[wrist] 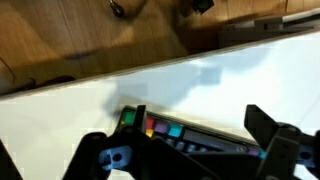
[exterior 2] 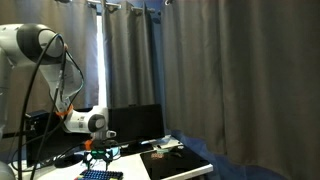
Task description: Press one black key on the keyboard
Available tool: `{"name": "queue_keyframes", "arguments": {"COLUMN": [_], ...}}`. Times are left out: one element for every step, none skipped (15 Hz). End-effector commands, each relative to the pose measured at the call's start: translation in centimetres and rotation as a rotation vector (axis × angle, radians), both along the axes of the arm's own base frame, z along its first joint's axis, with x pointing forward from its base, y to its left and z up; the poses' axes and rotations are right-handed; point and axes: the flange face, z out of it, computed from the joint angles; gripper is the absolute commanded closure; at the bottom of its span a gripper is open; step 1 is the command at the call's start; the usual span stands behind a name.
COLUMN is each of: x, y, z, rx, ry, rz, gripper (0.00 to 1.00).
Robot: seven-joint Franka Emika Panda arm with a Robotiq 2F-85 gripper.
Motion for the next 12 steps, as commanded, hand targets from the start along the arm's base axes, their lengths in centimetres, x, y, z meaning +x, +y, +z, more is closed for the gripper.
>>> {"name": "queue_keyframes", "arguments": {"x": [-0.3,-0.4,-0.5,-0.5,-0.5,-0.4,-0.3,-0.2,-0.1,0.1,0.1,0.2], "y": [3.3,4.2,4.9,5.7,6.4,7.1,7.7,8.3,8.8,9.3,9.6,10.0], "z": [-1.8,-2.2,-2.6,-2.9,-3.2,-3.4,-3.6,-3.7,-3.9,-4.1,-4.3,-4.6], "rx": [0.119,0.144,0.163,0.184,0.200,0.218,0.237,0.255,0.270,0.284,0.295,0.307], "ry": [-0.006,-0.018,-0.028,-0.041,-0.051,-0.061,-0.071,-0.081,-0.086,-0.095,-0.100,-0.104], "rz": [0.058,0.077,0.093,0.109,0.118,0.126,0.129,0.127,0.127,0.126,0.127,0.131], "gripper": [0.00,0.00,0.00,0.00,0.04,0.26,0.29,0.31,0.39,0.46,0.53,0.61]}}
